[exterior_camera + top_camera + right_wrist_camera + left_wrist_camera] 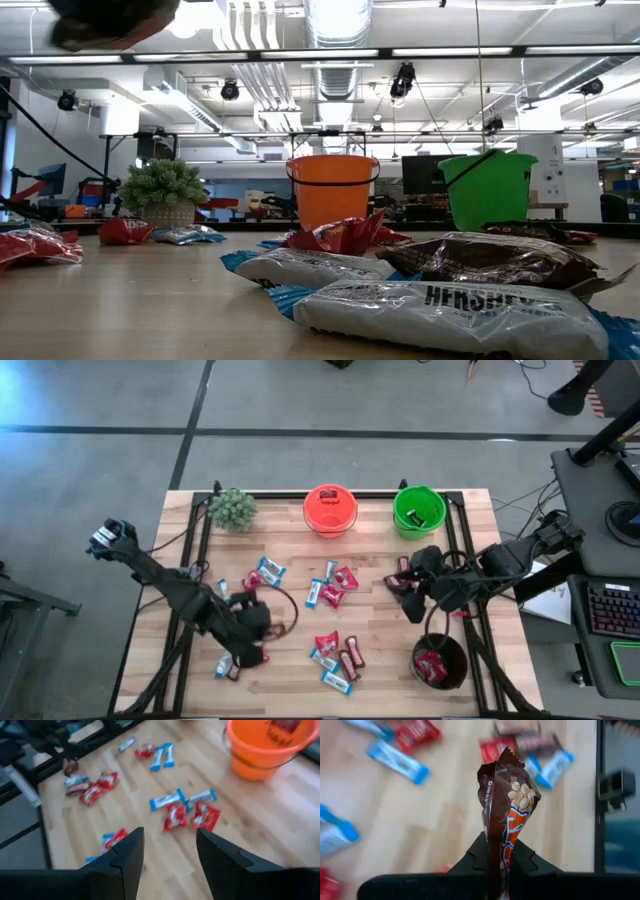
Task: Organize candy in baskets
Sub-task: Put the brown chocolate into the green bucket
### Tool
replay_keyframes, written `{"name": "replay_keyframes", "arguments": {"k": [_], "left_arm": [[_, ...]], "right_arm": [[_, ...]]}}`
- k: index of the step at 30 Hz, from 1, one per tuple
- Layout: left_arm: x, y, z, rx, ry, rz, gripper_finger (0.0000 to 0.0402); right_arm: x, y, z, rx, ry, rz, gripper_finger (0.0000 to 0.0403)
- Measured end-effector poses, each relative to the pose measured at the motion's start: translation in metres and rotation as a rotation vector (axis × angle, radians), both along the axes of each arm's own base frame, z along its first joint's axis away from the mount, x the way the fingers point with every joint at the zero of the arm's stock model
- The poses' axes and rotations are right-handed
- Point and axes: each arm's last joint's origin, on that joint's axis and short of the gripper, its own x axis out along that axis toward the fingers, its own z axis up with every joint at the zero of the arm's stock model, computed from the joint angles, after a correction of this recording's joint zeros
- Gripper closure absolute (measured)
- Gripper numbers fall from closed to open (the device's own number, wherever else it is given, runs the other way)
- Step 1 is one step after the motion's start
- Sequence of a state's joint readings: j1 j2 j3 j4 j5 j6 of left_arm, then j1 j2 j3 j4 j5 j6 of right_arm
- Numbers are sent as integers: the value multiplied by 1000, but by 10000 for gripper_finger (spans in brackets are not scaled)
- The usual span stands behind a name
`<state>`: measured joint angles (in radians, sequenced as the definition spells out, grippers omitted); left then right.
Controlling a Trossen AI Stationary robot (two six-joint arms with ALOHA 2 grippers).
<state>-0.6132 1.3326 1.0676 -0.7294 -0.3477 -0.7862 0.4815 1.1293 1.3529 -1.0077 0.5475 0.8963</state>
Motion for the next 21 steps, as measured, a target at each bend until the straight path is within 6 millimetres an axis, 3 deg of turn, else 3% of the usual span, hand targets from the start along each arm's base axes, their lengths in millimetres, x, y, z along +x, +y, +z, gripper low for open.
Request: {"name": "replay_keyframes", "arguments": {"k": [11, 21], "left_arm": [[-16, 59, 46, 191, -215, 91, 400], [-20, 129, 64, 380, -233, 276, 400]], "right_arm": [[6, -21, 1, -199, -19, -144, 232], [15, -62, 1, -261, 31, -282, 232]]}}
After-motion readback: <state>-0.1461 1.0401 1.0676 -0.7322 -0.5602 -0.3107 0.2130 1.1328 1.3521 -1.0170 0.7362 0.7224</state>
